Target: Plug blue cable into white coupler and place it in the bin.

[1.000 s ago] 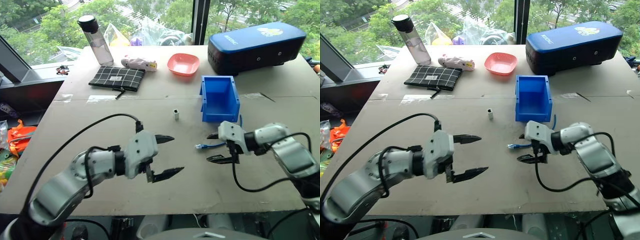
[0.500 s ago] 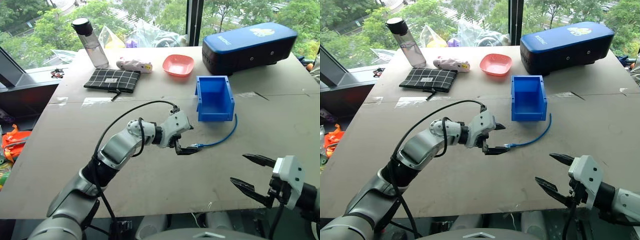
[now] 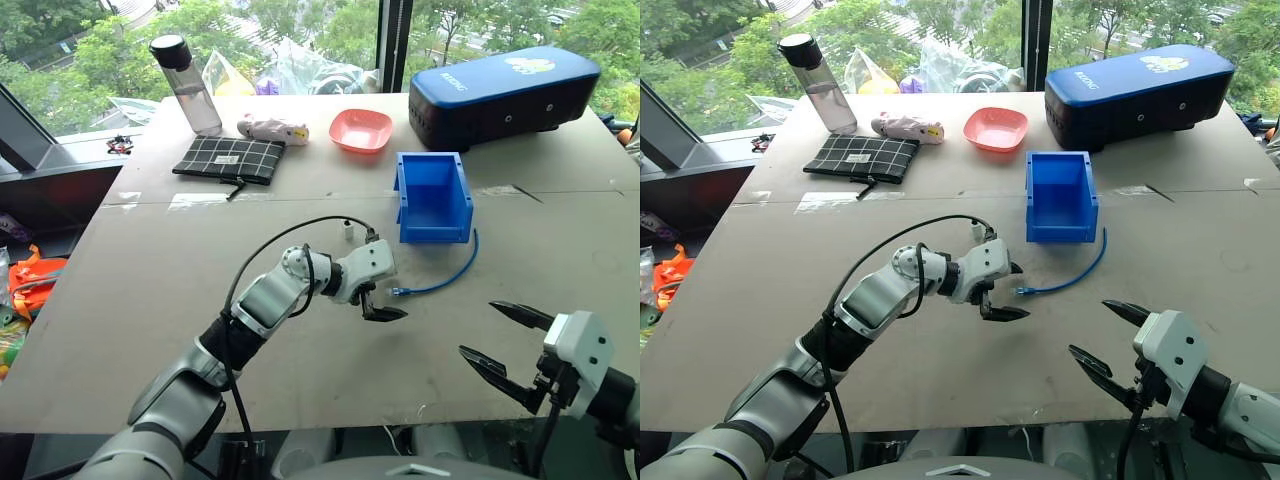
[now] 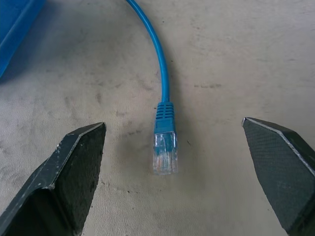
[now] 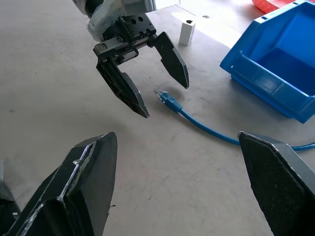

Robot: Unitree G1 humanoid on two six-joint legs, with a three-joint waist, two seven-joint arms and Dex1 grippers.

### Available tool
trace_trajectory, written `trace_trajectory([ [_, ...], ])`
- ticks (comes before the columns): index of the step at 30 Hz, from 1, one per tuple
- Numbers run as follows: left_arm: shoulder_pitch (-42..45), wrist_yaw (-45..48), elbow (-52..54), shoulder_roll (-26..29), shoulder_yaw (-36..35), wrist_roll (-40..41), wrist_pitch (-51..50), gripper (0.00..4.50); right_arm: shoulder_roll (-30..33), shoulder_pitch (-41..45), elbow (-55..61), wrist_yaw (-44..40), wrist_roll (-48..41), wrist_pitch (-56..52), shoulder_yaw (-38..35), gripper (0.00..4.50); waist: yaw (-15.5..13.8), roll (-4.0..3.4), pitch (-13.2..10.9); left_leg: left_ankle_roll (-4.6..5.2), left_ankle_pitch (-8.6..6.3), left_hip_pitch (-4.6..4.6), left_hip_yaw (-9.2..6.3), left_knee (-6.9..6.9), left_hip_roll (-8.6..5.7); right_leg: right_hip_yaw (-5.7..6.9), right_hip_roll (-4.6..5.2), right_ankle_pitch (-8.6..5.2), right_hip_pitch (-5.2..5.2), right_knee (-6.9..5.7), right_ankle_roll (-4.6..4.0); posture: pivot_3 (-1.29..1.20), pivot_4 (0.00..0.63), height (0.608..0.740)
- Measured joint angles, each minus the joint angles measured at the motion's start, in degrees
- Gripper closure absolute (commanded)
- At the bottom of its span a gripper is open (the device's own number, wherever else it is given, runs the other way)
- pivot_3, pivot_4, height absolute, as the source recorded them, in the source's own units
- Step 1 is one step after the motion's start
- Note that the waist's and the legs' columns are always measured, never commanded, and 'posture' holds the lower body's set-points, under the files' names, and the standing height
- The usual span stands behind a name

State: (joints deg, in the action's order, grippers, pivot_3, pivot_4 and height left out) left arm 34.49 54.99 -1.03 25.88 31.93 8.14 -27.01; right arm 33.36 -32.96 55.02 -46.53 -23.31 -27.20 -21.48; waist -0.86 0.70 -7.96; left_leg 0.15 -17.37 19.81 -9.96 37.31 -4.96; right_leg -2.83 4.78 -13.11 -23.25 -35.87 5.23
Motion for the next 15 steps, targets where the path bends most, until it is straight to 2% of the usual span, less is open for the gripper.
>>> trace_trajectory([
  [1,-0.1,0.1,-0.1,0.1,0.0,-0.2,0.1,0.66,0.0,-0.1,0.0,0.1,0.0,0.0,0.1,0.52,0.0,0.0,0.0,0.0,0.0,0.0,0.0,0.0,0.0,-0.01,0.0,0.0,0.0,0.0,0.0,0.0,0.15,0.737],
  [3,-0.2,0.5,-0.3,0.2,0.0,-1.2,1.0,1.04,0.0,-0.5,0.0,0.5,0.0,0.2,0.5,0.52,0.0,0.01,0.0,0.0,0.0,0.0,-0.01,0.01,-0.01,-0.02,0.01,0.0,0.01,0.0,0.0,0.0,0.15,0.737],
  [7,-0.7,0.5,-0.3,0.3,-0.5,-2.4,1.6,2.97,0.1,-1.5,0.0,0.6,0.1,1.0,0.8,0.52,0.0,0.0,0.0,0.0,0.0,-0.01,-0.02,0.0,0.0,-0.01,0.01,0.0,0.01,0.0,0.01,0.0,0.15,0.737],
  [8,-0.8,0.5,-0.3,0.2,-0.6,-2.5,1.6,3.22,0.2,-1.5,0.0,0.6,0.1,1.2,0.9,0.52,0.0,0.01,0.0,0.0,0.0,-0.01,-0.02,0.0,0.0,-0.01,0.01,0.0,0.01,0.0,0.01,0.0,0.15,0.737],
  [9,-0.8,0.5,-0.3,0.1,-0.8,-2.6,1.5,3.69,0.2,-1.5,-0.1,0.7,0.1,1.3,1.0,0.52,0.0,0.01,0.0,0.01,0.0,-0.01,-0.02,0.0,0.0,-0.01,0.01,0.0,0.02,0.0,0.01,0.0,0.15,0.737],
  [11,-0.9,0.7,-0.3,0.0,-0.9,-2.6,1.5,4.35,0.2,-1.5,-0.2,0.8,0.1,1.3,1.4,0.52,0.0,0.02,0.0,0.01,0.0,-0.01,-0.02,0.01,0.0,0.01,0.01,0.0,0.02,0.0,0.01,0.0,0.15,0.737],
  [15,-2.5,2.6,0.8,-1.5,-3.9,1.3,-1.3,4.35,-0.6,0.9,-1.3,2.6,-2.2,-0.2,3.5,0.52,0.0,0.01,0.0,0.01,0.0,-0.01,-0.08,0.01,0.01,0.0,0.01,0.0,0.02,0.0,0.0,0.0,0.15,0.737],
])
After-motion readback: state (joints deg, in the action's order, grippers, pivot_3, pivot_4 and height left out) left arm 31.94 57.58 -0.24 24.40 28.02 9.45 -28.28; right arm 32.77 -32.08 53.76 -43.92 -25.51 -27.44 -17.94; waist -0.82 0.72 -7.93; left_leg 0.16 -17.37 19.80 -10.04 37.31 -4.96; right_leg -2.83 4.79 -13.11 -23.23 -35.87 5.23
